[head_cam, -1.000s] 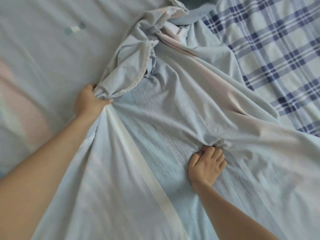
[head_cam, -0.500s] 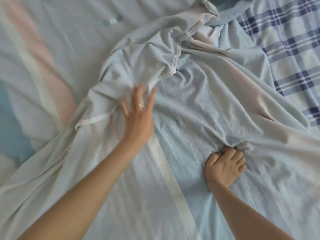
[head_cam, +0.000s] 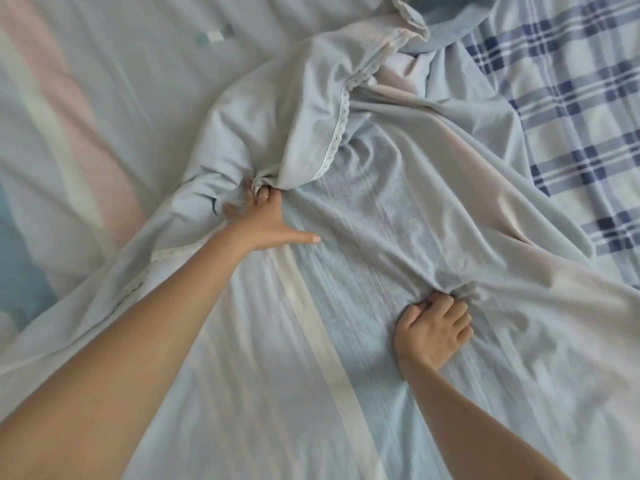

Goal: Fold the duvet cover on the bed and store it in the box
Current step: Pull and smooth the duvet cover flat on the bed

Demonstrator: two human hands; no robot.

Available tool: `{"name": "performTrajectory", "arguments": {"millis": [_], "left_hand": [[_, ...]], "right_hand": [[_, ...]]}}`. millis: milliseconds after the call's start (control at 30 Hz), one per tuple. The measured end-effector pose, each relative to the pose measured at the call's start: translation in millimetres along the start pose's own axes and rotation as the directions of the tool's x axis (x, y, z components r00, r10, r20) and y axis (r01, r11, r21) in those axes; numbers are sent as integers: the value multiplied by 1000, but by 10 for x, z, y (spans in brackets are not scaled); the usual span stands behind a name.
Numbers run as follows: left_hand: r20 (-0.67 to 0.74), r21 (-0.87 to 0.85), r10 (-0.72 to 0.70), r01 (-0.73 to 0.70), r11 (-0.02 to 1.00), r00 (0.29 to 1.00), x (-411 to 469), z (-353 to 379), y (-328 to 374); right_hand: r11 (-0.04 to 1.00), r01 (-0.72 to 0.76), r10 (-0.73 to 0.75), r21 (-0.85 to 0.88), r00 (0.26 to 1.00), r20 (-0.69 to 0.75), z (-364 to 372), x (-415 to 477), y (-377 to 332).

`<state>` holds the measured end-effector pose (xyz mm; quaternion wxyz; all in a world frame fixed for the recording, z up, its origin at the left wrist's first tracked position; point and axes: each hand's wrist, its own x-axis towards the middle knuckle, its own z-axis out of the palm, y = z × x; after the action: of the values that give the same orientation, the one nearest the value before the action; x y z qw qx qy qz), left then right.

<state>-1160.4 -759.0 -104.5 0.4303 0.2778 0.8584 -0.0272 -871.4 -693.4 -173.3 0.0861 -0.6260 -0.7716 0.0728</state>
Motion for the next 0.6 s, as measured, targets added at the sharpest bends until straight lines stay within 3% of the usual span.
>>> {"name": "performTrajectory", "arguments": {"millis": [67,167,367,467,600], "left_hand": [[-38,-192,-32,24,981,999,-115,-11,14],[-180,-296,-174,116,948,968,-392,279,178],[68,-382,-505,491,783,860,-508,667,544],[74,-389,-556,538,748,828,-405,685,697],[42,-370,-546,520,770,837,-479,760,729]], "right_hand": [[999,-12,12,29,1000,22,-2,-18,-58],[999,-33,32,30,999,42,8,-23,-130],[999,-29,25,40,994,107,-70,-40,-252],[998,-22,11,62,985,172,-99,30,-187],[987,-55,3,151,947,322,-232,35,-162]]}}
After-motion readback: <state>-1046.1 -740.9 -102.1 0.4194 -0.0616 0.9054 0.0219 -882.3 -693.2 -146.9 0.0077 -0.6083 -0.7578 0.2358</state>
